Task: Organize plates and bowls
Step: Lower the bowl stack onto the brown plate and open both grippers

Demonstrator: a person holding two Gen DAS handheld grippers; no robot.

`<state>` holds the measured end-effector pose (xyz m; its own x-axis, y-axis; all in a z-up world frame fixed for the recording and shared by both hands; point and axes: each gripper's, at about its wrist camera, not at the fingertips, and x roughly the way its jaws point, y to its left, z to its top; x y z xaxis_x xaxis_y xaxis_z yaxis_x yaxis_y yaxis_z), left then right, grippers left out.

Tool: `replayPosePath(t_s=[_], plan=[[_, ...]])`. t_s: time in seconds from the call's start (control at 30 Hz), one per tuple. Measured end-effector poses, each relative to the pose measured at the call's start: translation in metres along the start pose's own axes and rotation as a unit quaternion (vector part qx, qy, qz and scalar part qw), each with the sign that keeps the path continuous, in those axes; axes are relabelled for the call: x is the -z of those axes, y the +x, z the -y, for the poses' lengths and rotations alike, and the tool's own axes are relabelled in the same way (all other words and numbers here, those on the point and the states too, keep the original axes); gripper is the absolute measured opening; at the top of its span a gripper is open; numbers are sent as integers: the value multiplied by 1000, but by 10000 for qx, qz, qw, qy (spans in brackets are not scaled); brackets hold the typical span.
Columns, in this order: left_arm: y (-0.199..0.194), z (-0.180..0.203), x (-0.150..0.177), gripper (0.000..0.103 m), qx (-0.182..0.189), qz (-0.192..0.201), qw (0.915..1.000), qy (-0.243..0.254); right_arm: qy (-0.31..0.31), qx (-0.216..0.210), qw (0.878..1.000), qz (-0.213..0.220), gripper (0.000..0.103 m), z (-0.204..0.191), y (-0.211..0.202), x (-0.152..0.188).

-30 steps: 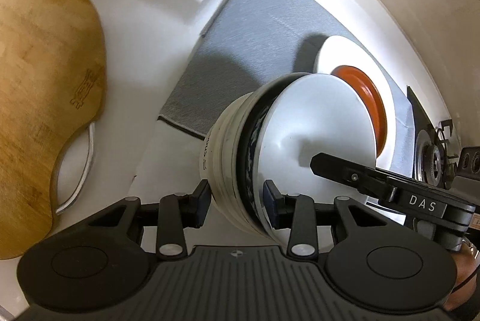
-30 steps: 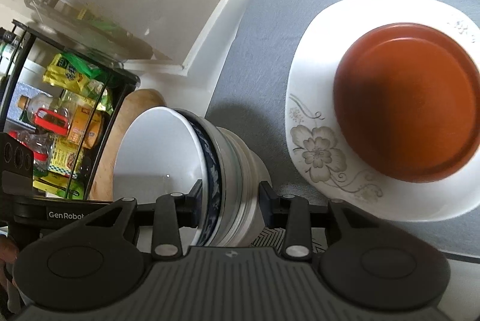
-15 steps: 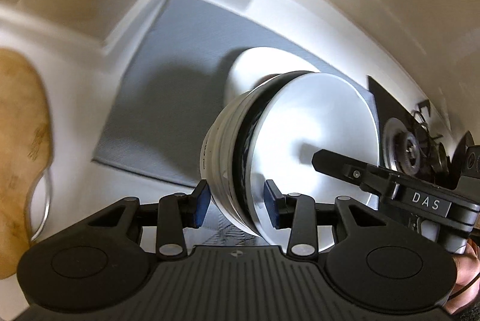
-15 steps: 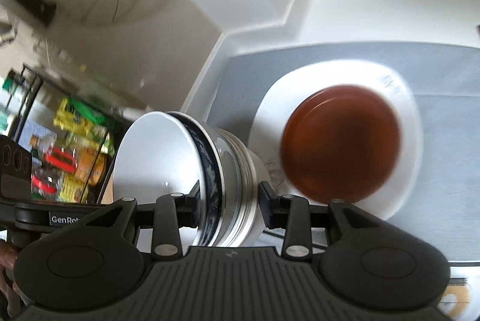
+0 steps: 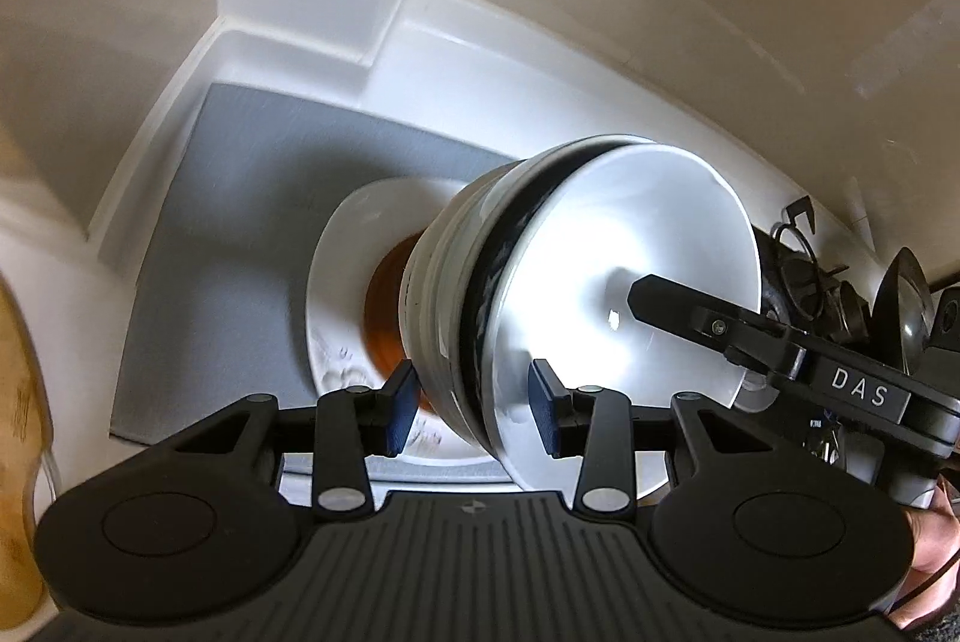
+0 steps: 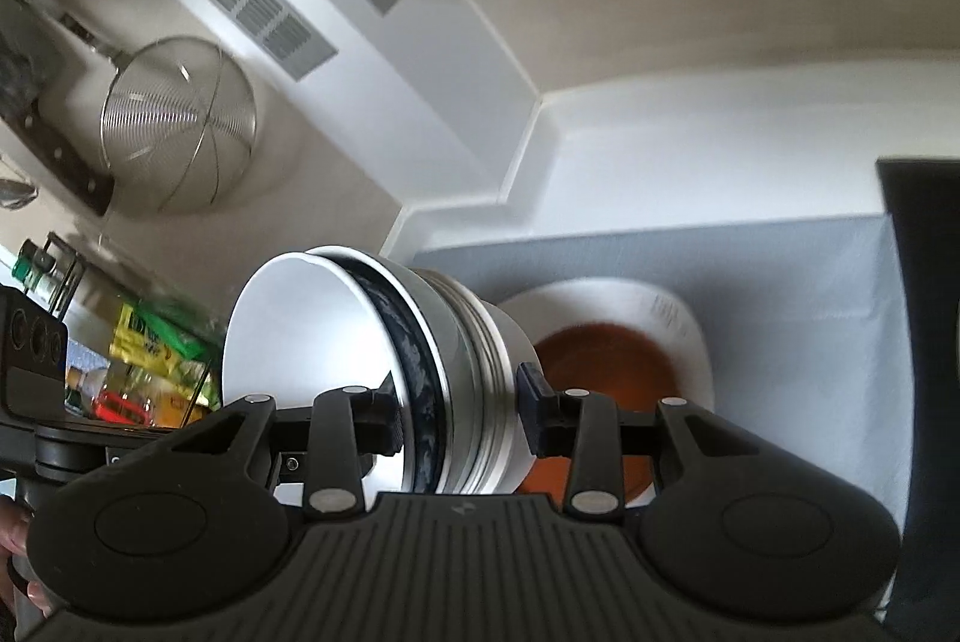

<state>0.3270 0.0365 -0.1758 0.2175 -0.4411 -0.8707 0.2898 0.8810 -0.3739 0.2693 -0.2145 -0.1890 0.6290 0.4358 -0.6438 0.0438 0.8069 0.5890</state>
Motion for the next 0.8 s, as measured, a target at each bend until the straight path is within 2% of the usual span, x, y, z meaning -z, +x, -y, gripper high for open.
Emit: replayPosePath(t_s=[0.3,0.47,0.8], plan=[[26,11,-27,43,-189,-198,9995,158,239,103,9996,-101,41,23,22,-6],[47,3,-27,43,-216,-436,9988,-40,523,190,9981,-270,41,42,43,2],[97,-13,-28,43,-97,-705,9974,-82,815,419,9946,-491,41,71,77,20]])
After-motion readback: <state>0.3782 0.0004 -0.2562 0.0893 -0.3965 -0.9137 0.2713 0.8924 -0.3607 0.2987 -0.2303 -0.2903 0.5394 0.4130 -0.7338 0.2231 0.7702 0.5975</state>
